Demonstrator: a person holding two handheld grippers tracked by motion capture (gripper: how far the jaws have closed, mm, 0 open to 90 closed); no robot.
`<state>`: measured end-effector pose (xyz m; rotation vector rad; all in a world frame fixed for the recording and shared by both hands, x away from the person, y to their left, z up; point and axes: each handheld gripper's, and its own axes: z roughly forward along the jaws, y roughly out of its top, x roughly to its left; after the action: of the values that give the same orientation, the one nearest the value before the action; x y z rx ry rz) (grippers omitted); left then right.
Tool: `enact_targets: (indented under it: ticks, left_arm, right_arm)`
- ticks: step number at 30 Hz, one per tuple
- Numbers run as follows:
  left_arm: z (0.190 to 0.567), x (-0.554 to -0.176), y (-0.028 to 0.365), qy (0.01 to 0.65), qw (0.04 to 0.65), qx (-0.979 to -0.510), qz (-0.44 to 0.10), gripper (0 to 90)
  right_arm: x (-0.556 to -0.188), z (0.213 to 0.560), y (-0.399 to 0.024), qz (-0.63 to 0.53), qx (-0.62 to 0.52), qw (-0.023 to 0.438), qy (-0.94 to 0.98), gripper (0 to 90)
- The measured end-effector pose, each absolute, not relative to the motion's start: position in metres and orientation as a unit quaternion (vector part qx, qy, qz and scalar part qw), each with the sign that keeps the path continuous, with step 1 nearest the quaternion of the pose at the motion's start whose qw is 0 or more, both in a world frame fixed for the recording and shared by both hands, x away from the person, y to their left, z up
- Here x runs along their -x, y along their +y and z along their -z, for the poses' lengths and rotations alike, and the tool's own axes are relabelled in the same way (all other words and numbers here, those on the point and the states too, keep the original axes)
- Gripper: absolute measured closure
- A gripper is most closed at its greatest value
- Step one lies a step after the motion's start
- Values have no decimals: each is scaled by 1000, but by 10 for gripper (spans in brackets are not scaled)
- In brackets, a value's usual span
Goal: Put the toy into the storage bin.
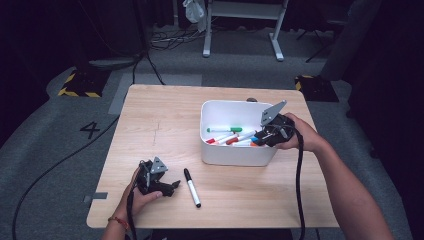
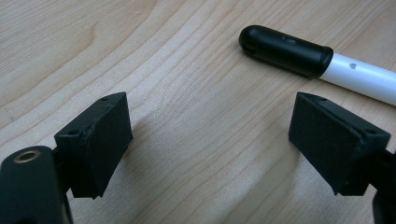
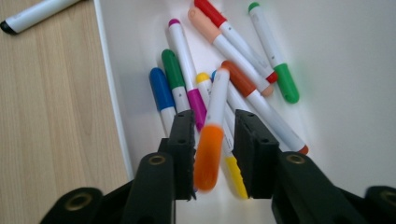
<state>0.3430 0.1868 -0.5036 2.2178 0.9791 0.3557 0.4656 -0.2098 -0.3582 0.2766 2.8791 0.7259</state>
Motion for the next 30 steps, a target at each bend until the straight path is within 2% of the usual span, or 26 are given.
enact_targets:
  ticks: [5, 8, 14, 22, 30]
  left_arm:
    - [504, -343, 187, 376, 339, -852, -137, 134]
    - [504, -343, 187, 376, 339, -852, -137, 134]
    - [504, -343, 187, 376, 339, -852, -137, 134]
    - [504, -343, 187, 376, 339, -852, -137, 134]
    - [504, -343, 187, 376, 339, -852, -137, 134]
  right_arm:
    - [-466, 356, -213, -252, -107, 94, 957, 566]
    - [-465, 355, -215, -262, -114, 96, 953, 540]
    - [-452, 343, -226, -346, -139, 117, 921, 447]
    - [-418, 328, -232, -418, -154, 150, 883, 378]
    - [-382, 328, -224, -451, -140, 149, 869, 349]
